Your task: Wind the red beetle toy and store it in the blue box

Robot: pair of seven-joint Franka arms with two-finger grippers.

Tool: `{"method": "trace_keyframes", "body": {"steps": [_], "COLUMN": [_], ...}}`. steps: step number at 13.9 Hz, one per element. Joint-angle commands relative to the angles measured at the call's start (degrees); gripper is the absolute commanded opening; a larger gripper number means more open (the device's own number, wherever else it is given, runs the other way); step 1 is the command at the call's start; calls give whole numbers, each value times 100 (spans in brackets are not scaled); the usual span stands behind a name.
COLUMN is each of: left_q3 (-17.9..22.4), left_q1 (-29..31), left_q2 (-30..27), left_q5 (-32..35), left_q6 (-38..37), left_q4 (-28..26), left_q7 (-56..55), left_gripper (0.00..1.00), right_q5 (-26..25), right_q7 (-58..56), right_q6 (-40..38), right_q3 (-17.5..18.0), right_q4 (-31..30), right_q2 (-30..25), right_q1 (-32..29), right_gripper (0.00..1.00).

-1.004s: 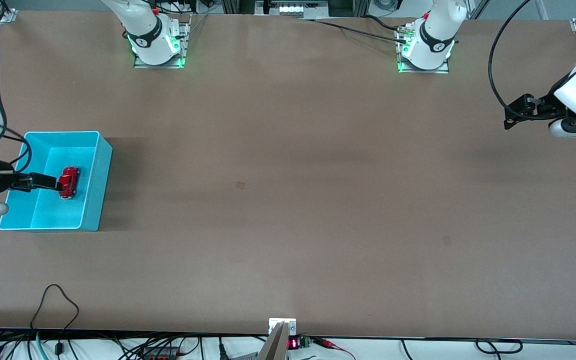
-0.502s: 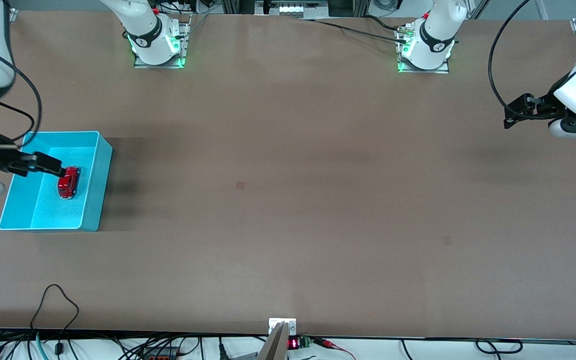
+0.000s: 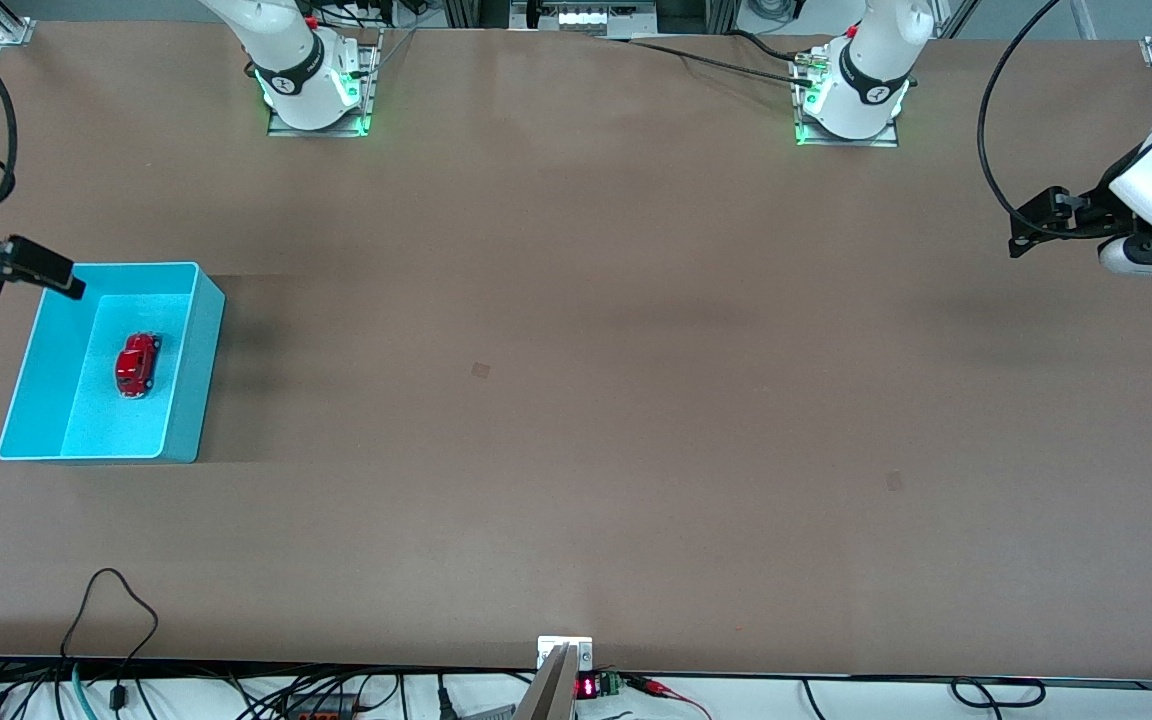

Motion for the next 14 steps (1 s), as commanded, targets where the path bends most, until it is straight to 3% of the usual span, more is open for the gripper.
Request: {"method": "trace_keyframes", "body": {"steps": [1, 4, 14], "left_q3": [25, 25, 25], "left_q1": [-12, -12, -12], "left_q2": [108, 108, 108], "left_q5": [-38, -38, -30], "left_q6": [-139, -139, -139], "left_q4": [207, 207, 207], "left_q7": [18, 18, 18], "left_gripper": [100, 100, 100], "right_q5": [-155, -708, -621], "right_q7": [426, 76, -163], "right_q6": [189, 629, -135], "right_q3": [71, 106, 45], "right_q4": [-744, -1272, -1141], "right_q2": [-528, -907, -1092], "right_q1": [74, 312, 242], "right_gripper": [100, 100, 100]}}
